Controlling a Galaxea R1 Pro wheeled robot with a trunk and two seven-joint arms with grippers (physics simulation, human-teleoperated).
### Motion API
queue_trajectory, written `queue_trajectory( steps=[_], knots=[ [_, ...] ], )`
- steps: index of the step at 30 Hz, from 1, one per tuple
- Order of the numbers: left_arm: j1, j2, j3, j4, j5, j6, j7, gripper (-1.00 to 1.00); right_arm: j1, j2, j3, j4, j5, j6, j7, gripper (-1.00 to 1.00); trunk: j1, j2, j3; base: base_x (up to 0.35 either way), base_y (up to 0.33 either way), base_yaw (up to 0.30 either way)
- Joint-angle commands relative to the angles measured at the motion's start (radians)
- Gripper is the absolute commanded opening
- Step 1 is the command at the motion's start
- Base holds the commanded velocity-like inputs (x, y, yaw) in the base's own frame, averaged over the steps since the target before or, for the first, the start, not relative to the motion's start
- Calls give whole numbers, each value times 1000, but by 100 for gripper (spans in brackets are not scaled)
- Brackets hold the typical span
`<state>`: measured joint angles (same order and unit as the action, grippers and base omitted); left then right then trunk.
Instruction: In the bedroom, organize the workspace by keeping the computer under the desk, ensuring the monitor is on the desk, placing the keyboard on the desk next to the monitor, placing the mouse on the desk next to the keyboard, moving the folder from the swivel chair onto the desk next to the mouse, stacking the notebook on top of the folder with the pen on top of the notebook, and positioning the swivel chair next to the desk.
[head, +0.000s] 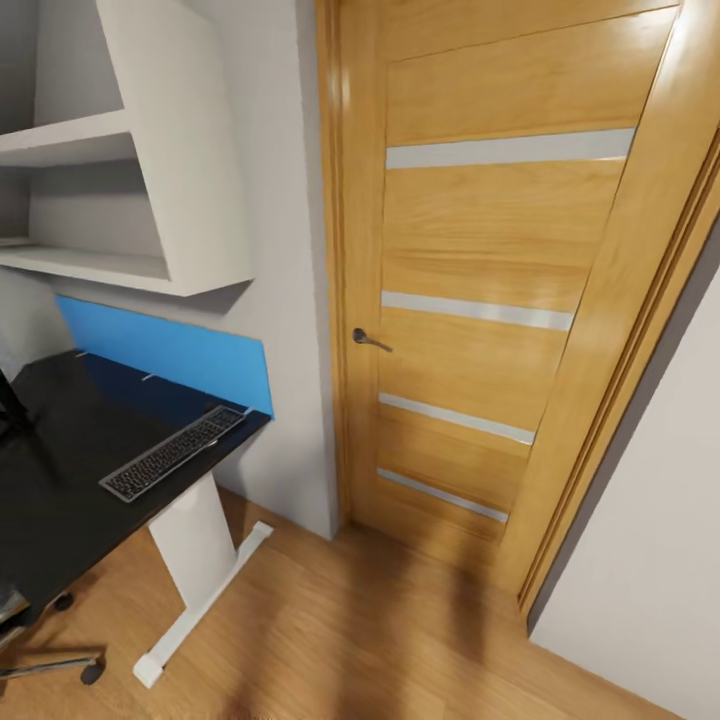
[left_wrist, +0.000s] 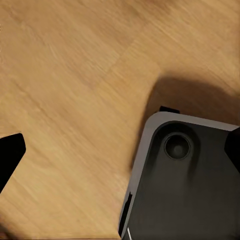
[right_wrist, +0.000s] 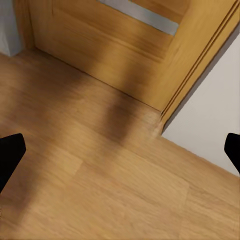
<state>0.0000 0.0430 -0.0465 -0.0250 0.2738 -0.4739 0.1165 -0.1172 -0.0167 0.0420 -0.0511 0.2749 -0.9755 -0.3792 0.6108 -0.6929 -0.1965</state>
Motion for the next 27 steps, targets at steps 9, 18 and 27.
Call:
queue_trajectory(
  steps=[9, 18, 27],
  knots=[
    [0, 0, -5, -1, 2, -2, 5, 100, -1, 0, 4, 0, 7, 0, -10, 100, 0, -1, -1, 0, -135, 285],
    [0, -1, -6, -1, 2, -3, 5, 100, 0, 0, 4, 0, 7, 0, -10, 100, 0, -1, -1, 0, -239, 285],
    [0, -2, -6, -1, 2, -3, 5, 100, 0, 0, 4, 0, 7, 0, -10, 100, 0, -1, -1, 0, -285, 285]
  ],
)
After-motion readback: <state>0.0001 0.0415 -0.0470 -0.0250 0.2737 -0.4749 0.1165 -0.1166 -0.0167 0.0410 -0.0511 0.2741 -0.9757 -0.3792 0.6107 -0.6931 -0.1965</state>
